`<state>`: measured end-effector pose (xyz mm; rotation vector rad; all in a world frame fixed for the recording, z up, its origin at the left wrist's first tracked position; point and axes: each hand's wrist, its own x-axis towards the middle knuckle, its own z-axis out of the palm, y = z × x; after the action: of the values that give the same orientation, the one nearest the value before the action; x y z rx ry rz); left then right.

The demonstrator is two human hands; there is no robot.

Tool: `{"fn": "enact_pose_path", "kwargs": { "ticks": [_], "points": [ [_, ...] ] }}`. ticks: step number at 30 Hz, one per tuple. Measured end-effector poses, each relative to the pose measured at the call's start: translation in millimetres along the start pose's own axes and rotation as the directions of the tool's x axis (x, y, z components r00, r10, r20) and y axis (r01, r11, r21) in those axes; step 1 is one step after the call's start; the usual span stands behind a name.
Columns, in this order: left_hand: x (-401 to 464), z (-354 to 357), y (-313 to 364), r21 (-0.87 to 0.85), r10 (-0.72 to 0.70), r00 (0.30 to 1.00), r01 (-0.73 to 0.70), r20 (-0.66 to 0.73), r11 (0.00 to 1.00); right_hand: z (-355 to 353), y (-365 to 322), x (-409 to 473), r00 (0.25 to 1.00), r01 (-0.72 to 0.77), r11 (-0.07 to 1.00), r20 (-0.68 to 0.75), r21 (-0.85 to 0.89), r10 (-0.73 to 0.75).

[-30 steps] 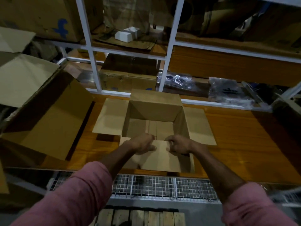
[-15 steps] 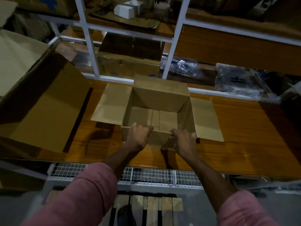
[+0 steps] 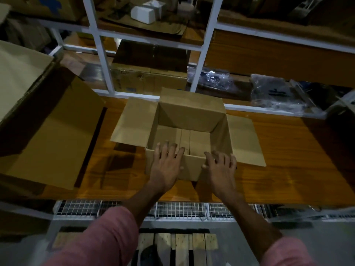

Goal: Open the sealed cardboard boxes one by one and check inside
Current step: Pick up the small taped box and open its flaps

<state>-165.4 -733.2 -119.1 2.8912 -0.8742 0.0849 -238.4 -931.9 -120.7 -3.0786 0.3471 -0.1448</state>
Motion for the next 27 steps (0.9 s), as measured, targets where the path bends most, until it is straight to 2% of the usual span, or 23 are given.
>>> {"fn": "enact_pose_path", "kwargs": {
  "ticks": [2, 4, 7, 10, 14, 16, 18, 21, 27],
  "points": [
    [-17, 6, 0, 0.009, -0.096, 0.994, 0.097, -0.052, 0.995, 1, -1, -19, 0.989, -0.072, 0.995, -0.124, 0.075, 0.081],
    [-36, 15, -6, -0.057, -0.185, 0.976, 0.179, -0.115, 0.982, 3, 1, -42, 0.963, -0.159, 0.973, -0.189, 0.169, 0.190],
    [-48, 22, -21, -0.078, -0.239, 0.963, 0.231, -0.125, 0.970, 9, 15, -58, 0.954, -0.265, 0.940, -0.086, 0.213, 0.288],
    [-40, 21, -34, -0.156, -0.239, 0.968, 0.225, -0.075, 0.962, 14, 21, -47, 0.977, -0.186, 0.934, -0.040, 0.305, 0.208],
    [-36, 29, -53, -0.346, -0.031, 0.994, -0.006, -0.101, 0.938, 17, 19, -27, 0.997, -0.062, 0.888, -0.021, 0.456, 0.080],
    [-34, 27, -59, -0.370, 0.014, 0.991, -0.061, -0.130, 0.927, 16, 17, -22, 0.996, -0.044, 0.870, -0.042, 0.492, 0.074],
    [-29, 18, -59, -0.324, 0.021, 0.989, -0.068, -0.146, 0.943, 8, 15, -16, 0.994, -0.024, 0.860, -0.080, 0.511, 0.075],
    [-19, 3, -58, -0.230, 0.020, 0.987, -0.057, -0.161, 0.971, -12, 10, -2, 0.987, 0.026, 0.889, -0.151, 0.458, 0.048],
    [-10, -27, -58, -0.240, -0.054, 0.977, 0.003, -0.205, 0.971, -39, 2, 3, 0.985, 0.067, 0.953, -0.172, 0.297, -0.016]
  ]
}}
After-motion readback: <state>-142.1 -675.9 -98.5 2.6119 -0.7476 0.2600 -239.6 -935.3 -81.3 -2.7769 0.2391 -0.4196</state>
